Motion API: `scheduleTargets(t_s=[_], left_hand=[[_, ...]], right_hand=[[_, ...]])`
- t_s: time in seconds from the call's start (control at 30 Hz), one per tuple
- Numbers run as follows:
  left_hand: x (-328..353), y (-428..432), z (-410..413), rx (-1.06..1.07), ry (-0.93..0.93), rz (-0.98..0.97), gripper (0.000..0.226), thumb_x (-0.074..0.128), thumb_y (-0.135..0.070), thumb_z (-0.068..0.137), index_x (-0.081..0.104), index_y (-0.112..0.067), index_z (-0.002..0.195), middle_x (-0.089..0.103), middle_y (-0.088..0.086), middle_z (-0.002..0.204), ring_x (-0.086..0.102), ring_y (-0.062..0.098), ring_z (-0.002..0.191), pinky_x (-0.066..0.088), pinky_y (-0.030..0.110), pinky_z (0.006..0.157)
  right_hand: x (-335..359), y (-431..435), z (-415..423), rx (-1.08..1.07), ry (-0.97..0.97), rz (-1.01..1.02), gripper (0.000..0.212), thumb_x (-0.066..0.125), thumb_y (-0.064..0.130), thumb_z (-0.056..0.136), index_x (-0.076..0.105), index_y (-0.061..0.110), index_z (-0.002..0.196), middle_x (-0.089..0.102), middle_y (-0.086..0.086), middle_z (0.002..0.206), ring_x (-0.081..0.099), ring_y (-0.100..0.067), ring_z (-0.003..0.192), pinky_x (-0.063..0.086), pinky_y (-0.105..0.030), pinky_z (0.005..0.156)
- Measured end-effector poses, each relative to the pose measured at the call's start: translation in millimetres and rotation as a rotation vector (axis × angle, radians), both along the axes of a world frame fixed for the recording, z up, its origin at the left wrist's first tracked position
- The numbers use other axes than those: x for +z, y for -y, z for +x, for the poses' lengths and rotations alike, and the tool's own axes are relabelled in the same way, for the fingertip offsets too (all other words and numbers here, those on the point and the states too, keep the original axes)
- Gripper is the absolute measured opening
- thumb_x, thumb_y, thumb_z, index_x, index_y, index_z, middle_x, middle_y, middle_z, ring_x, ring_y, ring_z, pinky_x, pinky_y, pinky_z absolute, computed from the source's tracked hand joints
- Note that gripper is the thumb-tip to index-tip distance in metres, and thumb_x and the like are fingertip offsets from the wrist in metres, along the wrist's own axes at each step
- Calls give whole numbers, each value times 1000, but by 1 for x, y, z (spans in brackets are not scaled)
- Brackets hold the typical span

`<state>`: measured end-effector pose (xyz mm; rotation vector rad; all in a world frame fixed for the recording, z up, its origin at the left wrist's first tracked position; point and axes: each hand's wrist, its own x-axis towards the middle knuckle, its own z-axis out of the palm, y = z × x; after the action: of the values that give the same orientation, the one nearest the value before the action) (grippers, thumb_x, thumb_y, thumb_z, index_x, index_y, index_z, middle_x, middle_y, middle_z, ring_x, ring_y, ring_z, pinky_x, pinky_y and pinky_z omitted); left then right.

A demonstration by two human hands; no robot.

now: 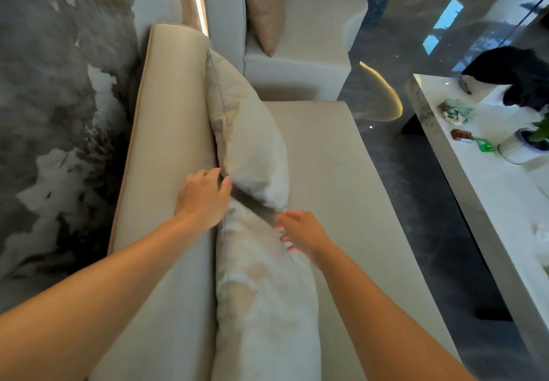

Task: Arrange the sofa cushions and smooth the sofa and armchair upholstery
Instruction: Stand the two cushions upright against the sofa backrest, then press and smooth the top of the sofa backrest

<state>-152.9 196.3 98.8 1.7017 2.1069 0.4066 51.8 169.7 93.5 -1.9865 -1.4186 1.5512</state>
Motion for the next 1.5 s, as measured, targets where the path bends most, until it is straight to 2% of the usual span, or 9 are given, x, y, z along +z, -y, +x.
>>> scheduleTargets(t_s=[0.1,0.23,0.37,0.47,0.6,0.73,0.83,0.97,1.5], left_hand=[[-8,92,-4,-95,-306,60,33,50,-25,92,69,-9,114,63,18,127,51,38,121,38,48,98],[-19,224,-4,-19,-437,16,50,47,-23,93,49,-7,140,43,18,150,36,43,136,30,53,110],[-18,347,25,104,-380,-46,59,45,-22,94,34,0,147,33,22,155,29,46,140,25,56,114],[-19,430,50,126,-365,-56,65,37,-29,92,28,0,149,31,20,156,26,43,143,23,56,115],[-30,497,73,148,-367,-96,66,28,-37,99,6,-8,155,8,8,165,3,33,149,7,49,121],[-33,535,82,169,-351,-91,67,20,-44,98,0,-14,156,0,1,165,-4,30,150,3,49,121],[-34,563,92,209,-300,-74,66,17,-47,98,0,-19,156,-3,-3,165,-7,29,150,2,53,121],[-36,584,111,355,-166,-36,64,16,-51,97,2,-28,156,-5,-9,165,-12,30,149,1,62,118],[-51,570,102,369,-196,163,68,18,-57,92,12,-30,155,4,-9,165,-4,34,149,4,65,116]], right_hand=[[-6,95,36,219,202,73,24,53,17,93,73,5,98,71,-23,104,66,-32,97,48,-34,82],[-22,233,78,332,123,-34,39,54,19,94,62,24,132,65,-10,132,63,-26,112,47,-27,92],[-26,351,100,565,163,-117,34,49,19,95,69,19,123,65,-6,134,57,-26,125,43,-27,100],[-29,421,113,645,287,-83,32,41,28,96,69,15,104,69,-13,121,62,-31,112,47,-33,88],[-26,469,122,574,514,172,39,31,37,98,64,18,96,71,-11,112,64,-33,102,46,-36,82],[-20,506,128,569,615,376,39,27,39,102,60,27,119,64,-3,129,55,-27,119,37,-39,101],[-20,551,128,524,759,440,56,19,48,101,33,24,150,39,-6,156,32,-31,141,17,-48,118],[-21,598,121,449,770,552,75,6,69,92,9,31,157,10,-8,166,3,-32,152,-4,-54,121],[-39,589,111,243,807,866,67,26,70,86,53,32,133,60,-2,132,45,-28,126,25,-56,113]])
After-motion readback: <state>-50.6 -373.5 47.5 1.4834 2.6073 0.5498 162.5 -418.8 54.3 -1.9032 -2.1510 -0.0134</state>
